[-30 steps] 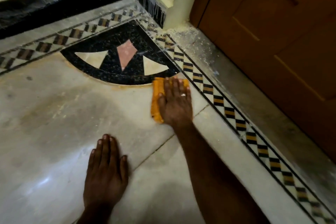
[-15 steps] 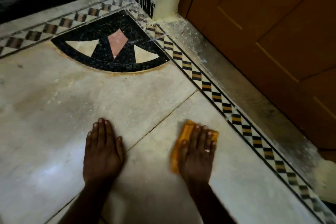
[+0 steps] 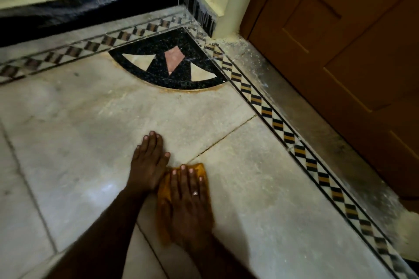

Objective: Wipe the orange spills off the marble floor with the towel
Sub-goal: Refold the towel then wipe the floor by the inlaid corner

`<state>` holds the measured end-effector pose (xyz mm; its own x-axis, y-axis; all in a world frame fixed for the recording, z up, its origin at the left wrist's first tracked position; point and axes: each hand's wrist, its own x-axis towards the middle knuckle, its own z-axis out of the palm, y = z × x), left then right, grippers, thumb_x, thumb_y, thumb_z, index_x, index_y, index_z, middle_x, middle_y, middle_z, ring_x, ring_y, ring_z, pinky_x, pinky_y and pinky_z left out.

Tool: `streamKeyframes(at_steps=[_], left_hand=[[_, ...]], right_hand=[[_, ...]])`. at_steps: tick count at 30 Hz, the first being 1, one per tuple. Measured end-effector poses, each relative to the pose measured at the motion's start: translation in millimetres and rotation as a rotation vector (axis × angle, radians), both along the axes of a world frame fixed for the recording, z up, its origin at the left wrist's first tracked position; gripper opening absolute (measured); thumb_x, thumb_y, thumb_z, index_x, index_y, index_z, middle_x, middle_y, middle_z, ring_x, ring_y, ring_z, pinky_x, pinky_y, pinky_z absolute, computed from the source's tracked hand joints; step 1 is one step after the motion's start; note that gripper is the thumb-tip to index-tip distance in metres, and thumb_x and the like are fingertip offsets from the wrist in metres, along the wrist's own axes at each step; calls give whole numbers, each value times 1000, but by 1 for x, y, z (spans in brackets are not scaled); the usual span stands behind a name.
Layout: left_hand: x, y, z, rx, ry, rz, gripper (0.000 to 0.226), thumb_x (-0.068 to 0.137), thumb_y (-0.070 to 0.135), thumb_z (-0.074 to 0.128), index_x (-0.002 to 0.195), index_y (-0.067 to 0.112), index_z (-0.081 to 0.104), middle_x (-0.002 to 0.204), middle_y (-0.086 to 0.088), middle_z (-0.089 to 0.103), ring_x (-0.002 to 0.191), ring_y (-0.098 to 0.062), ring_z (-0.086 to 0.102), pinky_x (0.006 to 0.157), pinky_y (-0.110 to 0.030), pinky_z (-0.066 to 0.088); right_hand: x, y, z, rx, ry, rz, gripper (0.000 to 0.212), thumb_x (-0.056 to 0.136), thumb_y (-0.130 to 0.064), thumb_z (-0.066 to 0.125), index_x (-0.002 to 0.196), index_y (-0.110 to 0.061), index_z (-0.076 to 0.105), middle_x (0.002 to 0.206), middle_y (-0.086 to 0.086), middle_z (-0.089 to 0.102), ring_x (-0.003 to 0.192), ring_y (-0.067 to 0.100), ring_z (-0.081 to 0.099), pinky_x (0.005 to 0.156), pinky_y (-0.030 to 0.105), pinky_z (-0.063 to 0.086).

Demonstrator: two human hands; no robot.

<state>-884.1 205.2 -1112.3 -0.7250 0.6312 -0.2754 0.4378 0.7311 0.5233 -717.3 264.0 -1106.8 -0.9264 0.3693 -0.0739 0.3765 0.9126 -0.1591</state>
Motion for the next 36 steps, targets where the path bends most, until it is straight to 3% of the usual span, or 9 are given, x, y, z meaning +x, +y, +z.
streamKeyframes(at_steps=[6,9,12,17,23,27,30,33,36], left_hand=[[-39,11,35,193,-653,225,52,103,4,46,152,-3,28,167,-14,5,155,-28,-2,122,-33,4],[-23,-12,43,187,-571,257,47,96,7,61,142,2,51,164,-10,24,154,-21,17,120,-24,11],[16,-45,50,191,-358,313,48,85,35,62,127,11,69,151,-6,49,142,-17,43,111,-13,22],[60,-69,53,236,-226,478,43,77,40,54,103,16,79,109,-3,77,108,-19,69,97,-27,48],[57,-89,61,273,-562,653,14,88,12,67,92,16,80,81,2,73,79,-15,67,74,-23,52],[63,-138,81,402,-796,886,16,95,4,58,105,9,70,94,-12,68,78,-22,63,67,-26,49],[75,-177,87,405,-776,1006,22,97,9,58,117,9,69,108,-15,71,82,-21,64,69,-28,47],[90,-205,103,396,-729,1015,23,97,10,58,118,12,67,119,-17,70,87,-22,62,74,-30,46],[95,-217,120,430,-708,963,32,100,5,47,126,12,65,115,-11,70,86,-19,60,79,-31,43]], right_hand=[[5,-2,2,-5,-48,322,86,98,-62,36,163,-17,2,169,14,17,156,34,9,123,54,15],[14,-15,0,-3,-44,412,101,88,-74,42,163,-17,5,167,11,24,155,32,14,121,49,10],[35,-37,-2,-60,-25,218,94,87,-68,49,159,-10,29,164,12,31,153,29,27,120,46,18],[37,-49,-4,-62,-5,109,74,93,-50,43,148,-2,47,155,21,44,144,34,43,115,50,25],[34,-51,9,-156,-43,265,58,85,-36,43,128,-6,68,137,15,64,128,31,61,118,40,13],[32,-54,9,-225,-167,376,54,84,-35,44,123,-9,72,132,12,68,124,30,64,117,35,14],[36,-69,15,-283,-259,465,57,86,-41,39,121,-12,74,133,10,68,125,27,64,115,38,32],[32,-98,84,-593,-366,413,66,98,-49,27,142,-10,57,151,13,52,140,21,47,118,33,29],[5,-97,122,-827,-472,338,34,108,-30,41,112,-9,68,112,10,68,102,17,61,93,34,45]])
